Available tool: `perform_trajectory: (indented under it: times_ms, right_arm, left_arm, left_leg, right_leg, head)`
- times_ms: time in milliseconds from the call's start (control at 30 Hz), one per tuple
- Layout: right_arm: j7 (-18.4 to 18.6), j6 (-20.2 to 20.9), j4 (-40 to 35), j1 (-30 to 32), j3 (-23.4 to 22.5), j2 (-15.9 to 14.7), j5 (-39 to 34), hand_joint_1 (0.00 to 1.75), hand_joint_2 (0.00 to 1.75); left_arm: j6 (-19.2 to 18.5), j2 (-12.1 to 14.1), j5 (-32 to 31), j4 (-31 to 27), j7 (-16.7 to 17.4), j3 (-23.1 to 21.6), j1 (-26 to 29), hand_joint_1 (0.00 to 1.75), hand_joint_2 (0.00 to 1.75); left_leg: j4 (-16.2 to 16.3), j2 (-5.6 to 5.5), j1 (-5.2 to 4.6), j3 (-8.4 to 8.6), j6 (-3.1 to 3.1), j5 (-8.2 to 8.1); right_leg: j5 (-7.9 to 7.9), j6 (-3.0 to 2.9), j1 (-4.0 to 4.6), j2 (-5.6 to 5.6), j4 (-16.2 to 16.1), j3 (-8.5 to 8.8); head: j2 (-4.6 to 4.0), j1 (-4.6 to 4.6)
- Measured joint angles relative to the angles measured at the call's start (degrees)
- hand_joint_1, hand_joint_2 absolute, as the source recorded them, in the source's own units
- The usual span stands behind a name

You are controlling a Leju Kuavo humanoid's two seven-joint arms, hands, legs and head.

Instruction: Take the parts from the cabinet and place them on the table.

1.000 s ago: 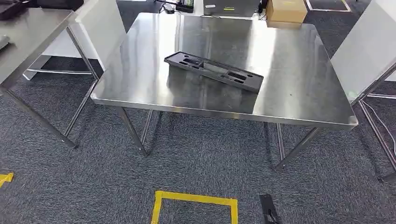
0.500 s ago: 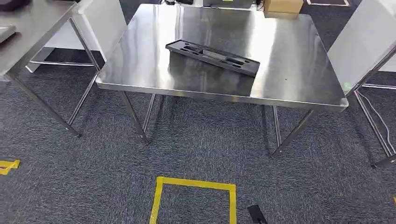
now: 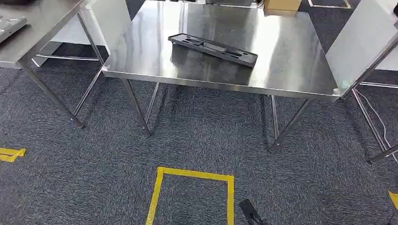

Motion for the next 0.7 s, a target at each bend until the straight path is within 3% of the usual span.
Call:
perform_trajectory:
  times_ms: [33,67,100,133,200,233,267,300,333,367,400,433,467,567,600,633,667,700]
  right_arm:
    - [0.0,0.0,0.0,-0.1,0.1,0.0,0.0,0.00,0.00]
    - [0.0,0.0,0.0,0.0,0.2,0.1,0.0,0.00,0.00]
    - [0.0,0.0,0.1,0.1,0.3,0.1,0.0,0.00,0.00]
    - [0.0,0.0,0.1,0.1,0.3,0.0,0.0,0.00,0.00]
    - [0.1,0.0,0.1,0.1,0.3,0.1,0.0,0.00,0.00]
    - [0.1,0.0,0.1,0.1,0.3,0.1,0.0,0.00,0.00]
    - [0.1,0.0,0.1,0.1,0.3,0.0,0.0,0.00,0.00]
    - [0.1,0.0,0.1,0.1,0.3,0.0,0.0,0.00,0.00]
    - [0.1,0.0,0.1,0.1,0.3,0.0,0.0,0.00,0.00]
    - [0.1,0.0,0.1,0.1,0.3,-0.1,0.0,0.00,0.00]
    - [0.1,0.0,0.1,0.0,0.3,-0.1,0.0,0.00,0.00]
    - [0.1,0.0,0.1,-0.1,0.3,-0.1,0.0,0.00,0.00]
    - [0.1,0.0,0.1,-0.3,0.3,-0.1,0.0,0.00,0.00]
    - [-0.3,-1.6,0.2,0.0,0.4,0.0,0.7,0.00,0.00]
    - [-0.6,-2.9,0.2,0.1,0.4,0.0,1.1,0.00,0.00]
    - [-0.7,-3.9,0.2,0.0,0.4,0.1,1.4,0.00,0.00]
    - [-0.8,-4.8,0.2,0.0,0.5,0.1,2.0,0.00,0.00]
    - [-1.1,-5.1,0.2,-0.1,0.7,0.2,2.3,0.00,0.00]
  left_arm:
    - [0.0,0.0,0.0,0.0,0.0,0.0,0.0,0.00,0.00]
    - [0.0,0.0,0.0,0.0,0.0,0.0,0.0,0.00,0.00]
    - [0.0,0.0,0.0,-0.1,0.0,0.0,0.1,0.00,0.00]
    - [0.0,0.0,0.0,-0.1,0.0,-0.1,0.1,0.00,0.00]
    - [0.0,0.0,0.0,-0.2,0.1,-0.2,0.1,0.00,0.00]
    - [0.0,0.0,0.0,-0.2,0.1,-0.3,0.2,0.00,0.00]
    - [0.0,0.0,0.0,-0.2,0.1,-0.4,0.1,0.00,0.00]
    - [0.0,0.0,0.0,-0.3,0.1,-0.5,0.1,0.00,0.00]
    - [0.0,0.0,0.0,-0.3,0.1,-0.5,0.2,0.00,0.00]
    - [0.0,0.0,0.0,-0.3,0.1,-0.5,0.2,0.00,0.00]
    - [0.0,0.0,0.0,-0.3,0.1,-0.5,0.2,0.00,0.00]
    - [0.0,0.0,0.0,-0.3,0.1,-0.5,0.2,0.00,0.00]
    - [0.0,-0.1,0.0,-0.3,0.1,-0.5,0.2,0.00,0.00]
    - [0.0,0.0,1.9,-0.4,0.0,-0.5,0.2,0.00,0.00]
    - [0.0,0.0,2.5,-0.4,0.0,-0.5,0.3,0.00,0.00]
    - [0.0,0.0,2.8,-0.4,0.2,-0.4,0.4,0.00,0.00]
    - [0.1,0.0,3.1,-0.4,0.5,-0.4,0.4,0.00,0.00]
    - [0.4,0.0,3.2,-0.4,0.7,-0.3,0.5,0.00,0.00]
  left_leg:
    - [-0.1,0.04,-0.27,-0.26,0.23,-0.12]
    - [-0.3,0.10,-0.36,-0.79,0.99,0.42]
    - [-0.8,0.44,0.06,-1.53,1.99,1.29]
    - [-0.9,0.46,-0.28,-2.37,2.44,1.97]
    - [-0.8,0.66,-0.46,-4.00,3.06,3.32]
    - [-0.8,0.71,-0.65,-5.04,3.11,4.08]
    - [-0.7,0.76,-0.77,-5.77,3.15,4.85]
    - [-0.7,0.77,-0.82,-6.66,3.10,5.54]
    - [-0.7,0.78,-0.86,-7.60,2.98,6.24]
    - [-0.6,0.77,-0.86,-8.34,2.80,6.87]
    - [-0.6,0.75,-0.85,-8.97,2.59,7.49]
    - [-0.6,0.72,-0.95,-9.41,2.22,8.11]
    - [-0.4,0.73,-1.24,-9.76,1.92,8.60]
    - [-0.8,0.92,-1.20,-10.00,1.43,10.54]
    - [-0.6,0.73,-1.12,-10.36,0.96,10.13]
    - [0.6,0.57,-0.81,-10.88,0.53,7.69]
    - [3.8,0.56,-0.67,-11.65,0.32,3.94]
    - [8.5,0.51,-0.61,-12.80,0.06,0.17]
  right_leg:
    - [0.56,0.41,-0.23,-0.02,-0.1,-0.53]
    - [1.11,0.88,-0.15,-0.01,-0.1,-0.89]
    - [0.52,1.12,-0.14,0.04,0.5,-1.43]
    - [-1.99,0.48,-0.28,0.36,2.1,-2.33]
    - [-8.36,-0.87,-0.23,0.66,9.8,-4.71]
    - [-10.53,-0.92,-0.15,0.77,14.5,-5.72]
    - [-11.21,-0.54,-0.15,0.85,17.9,-6.09]
    - [-10.51,-0.01,-0.15,0.89,18.6,-5.37]
    - [-8.72,0.74,-0.14,0.88,16.9,-3.37]
    - [-6.89,1.27,-0.15,0.88,13.2,-0.53]
    - [-5.68,1.41,-0.15,0.88,8.2,3.09]
    - [-6.38,0.89,-0.08,0.88,1.7,7.82]
    - [-7.50,0.39,0.51,0.93,-3.4,10.65]
    - [-7.41,-0.25,0.76,1.08,-3.1,9.33]
    - [-6.85,-1.11,-0.33,0.98,-3.3,8.83]
    - [-6.35,-1.66,-0.34,0.76,-3.1,8.42]
    - [-5.81,-2.55,-0.28,0.72,-3.0,7.78]
    - [-5.30,-2.91,-0.09,0.69,-2.8,6.99]
  head:
    - [0.00,-0.07]
    - [0.00,-0.02]
    - [0.00,0.01]
    - [0.00,0.08]
    - [0.00,0.26]
    - [0.00,0.24]
    - [0.00,0.26]
    - [0.00,0.24]
    - [0.00,0.26]
    - [0.00,0.26]
    - [0.00,0.26]
    - [0.00,0.26]
    - [0.00,0.24]
    - [0.00,0.15]
    - [0.00,0.24]
    - [0.00,0.11]
    - [0.00,0.15]
    - [0.00,0.09]
